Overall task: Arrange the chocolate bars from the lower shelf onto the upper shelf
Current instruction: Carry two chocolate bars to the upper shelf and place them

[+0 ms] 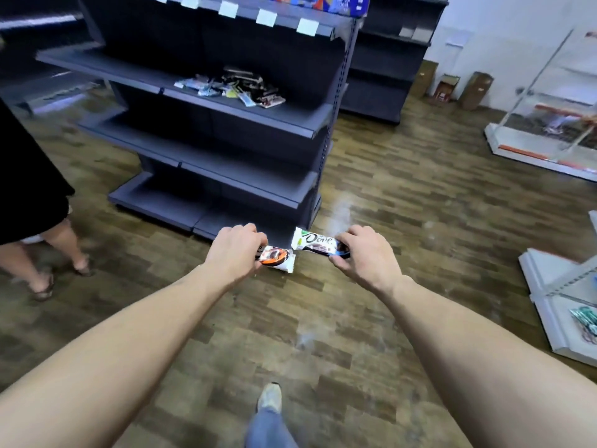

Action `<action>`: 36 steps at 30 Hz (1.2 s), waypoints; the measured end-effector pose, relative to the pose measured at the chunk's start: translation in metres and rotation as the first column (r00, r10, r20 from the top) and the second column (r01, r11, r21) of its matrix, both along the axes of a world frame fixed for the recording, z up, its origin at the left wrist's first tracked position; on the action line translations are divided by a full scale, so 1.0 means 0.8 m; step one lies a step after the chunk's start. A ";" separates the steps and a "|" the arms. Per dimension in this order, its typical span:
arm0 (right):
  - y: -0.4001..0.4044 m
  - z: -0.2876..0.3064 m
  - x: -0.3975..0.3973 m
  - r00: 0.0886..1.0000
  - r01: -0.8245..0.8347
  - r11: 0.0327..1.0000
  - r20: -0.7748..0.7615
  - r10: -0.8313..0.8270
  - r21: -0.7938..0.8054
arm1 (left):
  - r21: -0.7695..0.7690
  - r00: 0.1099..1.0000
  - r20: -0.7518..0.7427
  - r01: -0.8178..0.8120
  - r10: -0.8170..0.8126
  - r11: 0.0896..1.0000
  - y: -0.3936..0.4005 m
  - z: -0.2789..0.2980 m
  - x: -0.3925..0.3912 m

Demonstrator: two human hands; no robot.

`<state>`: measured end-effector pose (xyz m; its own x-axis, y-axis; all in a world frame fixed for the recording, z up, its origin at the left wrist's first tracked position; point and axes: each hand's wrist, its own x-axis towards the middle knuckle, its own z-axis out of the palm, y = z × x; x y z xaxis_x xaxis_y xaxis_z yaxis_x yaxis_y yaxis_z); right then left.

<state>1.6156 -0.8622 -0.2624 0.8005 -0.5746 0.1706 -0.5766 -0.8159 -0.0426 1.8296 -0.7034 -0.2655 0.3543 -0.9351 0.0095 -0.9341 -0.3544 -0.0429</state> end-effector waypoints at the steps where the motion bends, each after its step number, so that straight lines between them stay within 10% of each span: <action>1: -0.022 0.003 0.019 1.000 0.004 1.000 0.010 -0.003 -0.008 | -0.006 1.000 0.005 0.004 -0.004 1.000 -0.023 0.003 0.020; 19: -0.319 0.081 0.320 0.984 0.124 0.988 0.140 -0.109 -0.097 | -0.168 0.993 0.093 0.092 -0.077 0.981 -0.334 0.112 0.350; 36: -0.384 0.156 0.555 0.916 0.347 0.892 0.310 -0.255 -0.291 | -0.332 0.933 0.179 0.355 -0.311 0.874 -0.458 0.208 0.620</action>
<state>2.0595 -1.1695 -0.1377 0.4995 -0.6524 0.5700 -0.8022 -0.5968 0.0199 2.3258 -1.0696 -0.0993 -0.0019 -0.9238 0.3828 -0.9954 -0.0348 -0.0889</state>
